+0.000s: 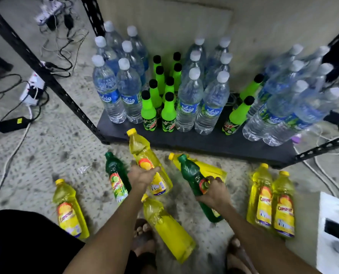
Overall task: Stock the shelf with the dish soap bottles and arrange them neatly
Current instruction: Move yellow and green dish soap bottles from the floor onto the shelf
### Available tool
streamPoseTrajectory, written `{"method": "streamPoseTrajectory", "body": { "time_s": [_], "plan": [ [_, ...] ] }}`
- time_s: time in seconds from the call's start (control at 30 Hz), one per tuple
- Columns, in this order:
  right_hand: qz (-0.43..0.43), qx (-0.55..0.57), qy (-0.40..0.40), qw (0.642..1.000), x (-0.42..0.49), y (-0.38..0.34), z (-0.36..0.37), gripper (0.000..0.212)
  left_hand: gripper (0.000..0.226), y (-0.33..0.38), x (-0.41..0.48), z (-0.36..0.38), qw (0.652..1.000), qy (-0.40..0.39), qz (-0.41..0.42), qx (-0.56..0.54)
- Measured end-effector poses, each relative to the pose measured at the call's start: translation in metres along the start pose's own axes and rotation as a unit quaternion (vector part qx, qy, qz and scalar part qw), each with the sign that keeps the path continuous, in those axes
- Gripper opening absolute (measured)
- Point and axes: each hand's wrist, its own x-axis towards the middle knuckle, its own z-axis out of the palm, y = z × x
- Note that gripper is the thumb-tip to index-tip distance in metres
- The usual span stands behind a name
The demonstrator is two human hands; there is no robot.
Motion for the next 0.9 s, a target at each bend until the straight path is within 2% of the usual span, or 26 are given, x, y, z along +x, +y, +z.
{"method": "streamPoseTrajectory", "body": {
  "time_s": [0.07, 0.1, 0.23, 0.33, 0.37, 0.47, 0.5, 0.6, 0.7, 0.77, 0.9],
  "plan": [
    [-0.002, 0.063, 0.037, 0.997, -0.023, 0.001, -0.027, 0.091, 0.068, 0.022, -0.029, -0.020, 0.997, 0.017, 0.068, -0.017],
    [-0.008, 0.091, 0.061, 0.994, -0.035, 0.001, -0.044, 0.086, 0.071, 0.035, -0.047, -0.031, 0.995, 0.020, 0.096, -0.028],
    [-0.057, 0.183, 0.188, 0.963, -0.086, -0.001, -0.124, 0.082, 0.099, 0.097, -0.121, -0.077, 0.971, 0.025, 0.227, -0.071],
    [-0.096, 0.221, 0.295, 0.925, -0.131, -0.004, -0.204, 0.086, 0.118, 0.154, -0.181, -0.116, 0.931, 0.026, 0.349, -0.104],
    [-0.114, 0.235, 0.326, 0.909, -0.147, -0.004, -0.232, 0.085, 0.114, 0.172, -0.203, -0.130, 0.914, 0.028, 0.387, -0.116],
    [-0.172, 0.272, 0.415, 0.851, -0.193, -0.002, -0.319, 0.087, 0.079, 0.235, -0.273, -0.168, 0.843, 0.047, 0.511, -0.161],
    [-0.188, 0.280, 0.440, 0.832, -0.206, -0.001, -0.347, 0.084, 0.076, 0.258, -0.294, -0.177, 0.821, 0.046, 0.541, -0.175],
    [-0.212, 0.299, 0.511, 0.777, -0.233, 0.004, -0.429, 0.073, 0.086, 0.336, -0.348, -0.189, 0.778, 0.047, 0.593, -0.202],
    [-0.195, 0.305, 0.573, 0.735, -0.236, 0.006, -0.500, 0.072, 0.101, 0.417, -0.386, -0.178, 0.761, 0.030, 0.619, -0.194],
    [-0.164, 0.302, 0.595, 0.726, -0.226, 0.005, -0.538, 0.077, 0.107, 0.465, -0.402, -0.161, 0.760, 0.006, 0.624, -0.183],
    [-0.119, 0.297, 0.606, 0.728, -0.189, 0.009, -0.586, 0.085, 0.093, 0.534, -0.401, -0.115, 0.781, 0.009, 0.608, -0.140]
  ]
}}
